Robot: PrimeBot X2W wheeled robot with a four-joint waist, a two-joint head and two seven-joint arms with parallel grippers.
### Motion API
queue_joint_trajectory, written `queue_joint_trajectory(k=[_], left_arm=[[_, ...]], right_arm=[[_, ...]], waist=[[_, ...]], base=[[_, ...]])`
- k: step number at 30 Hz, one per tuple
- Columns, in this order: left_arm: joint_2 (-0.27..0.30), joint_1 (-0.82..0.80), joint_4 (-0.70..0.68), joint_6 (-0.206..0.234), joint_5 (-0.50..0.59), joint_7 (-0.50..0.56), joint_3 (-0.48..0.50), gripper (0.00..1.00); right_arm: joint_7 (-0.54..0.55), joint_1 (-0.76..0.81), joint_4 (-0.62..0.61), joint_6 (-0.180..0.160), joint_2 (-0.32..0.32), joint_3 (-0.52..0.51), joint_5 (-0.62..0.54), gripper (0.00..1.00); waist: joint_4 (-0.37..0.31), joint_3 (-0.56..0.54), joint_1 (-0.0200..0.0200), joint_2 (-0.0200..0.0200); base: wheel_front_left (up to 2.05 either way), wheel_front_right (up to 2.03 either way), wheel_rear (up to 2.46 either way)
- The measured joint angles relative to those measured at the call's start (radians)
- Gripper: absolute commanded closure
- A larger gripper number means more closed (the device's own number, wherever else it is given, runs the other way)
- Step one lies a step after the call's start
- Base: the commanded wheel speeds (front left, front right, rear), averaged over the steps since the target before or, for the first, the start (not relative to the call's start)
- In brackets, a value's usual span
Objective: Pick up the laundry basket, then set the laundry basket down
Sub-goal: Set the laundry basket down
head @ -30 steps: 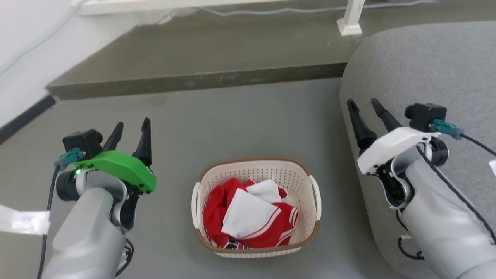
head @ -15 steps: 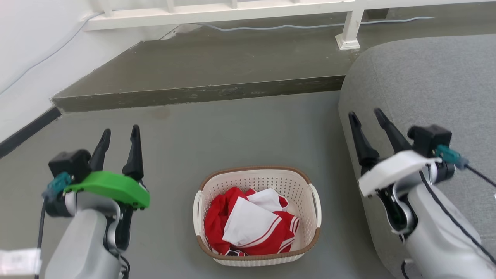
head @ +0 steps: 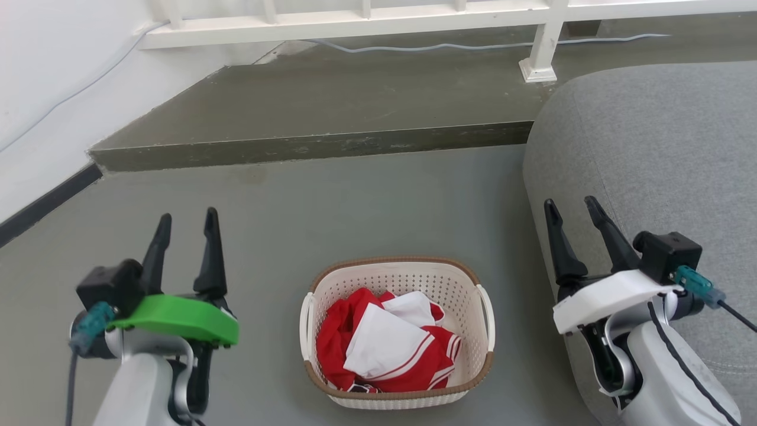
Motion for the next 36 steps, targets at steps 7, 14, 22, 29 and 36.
queue_joint_trajectory(k=[7, 14, 22, 29, 36], left_arm=[[-0.003, 0.052, -0.041, 0.0, 0.057, 0.0, 0.0, 0.0], [-0.011, 0.108, -0.058, 0.0, 0.078, 0.0, 0.003, 0.0], [-0.018, 0.129, -0.074, 0.0, 0.093, 0.0, 0.018, 0.0], [-0.022, 0.148, -0.083, 0.0, 0.104, 0.0, 0.024, 0.0], [-0.03, 0.156, -0.086, -0.005, 0.109, 0.0, 0.029, 0.0]], right_arm=[[0.0, 0.046, -0.026, 0.0, 0.003, -0.003, -0.025, 0.0], [0.0, 0.071, -0.049, 0.0, 0.002, -0.018, -0.051, 0.0], [0.0, 0.092, -0.068, 0.001, 0.003, -0.029, -0.067, 0.0], [0.0, 0.105, -0.077, 0.007, 0.009, -0.032, -0.082, 0.0], [0.0, 0.119, -0.08, 0.012, 0.017, -0.039, -0.092, 0.0]], waist=[[0.003, 0.0, 0.0, 0.0], [0.004, 0.001, 0.0, 0.0], [0.001, 0.003, 0.0, 0.0], [0.0, 0.003, 0.0, 0.0], [0.001, 0.0, 0.0, 0.0]], base=[[0.0, 0.0, 0.0], [0.0, 0.0, 0.0], [0.0, 0.0, 0.0], [0.0, 0.0, 0.0], [0.0, 0.0, 0.0]])
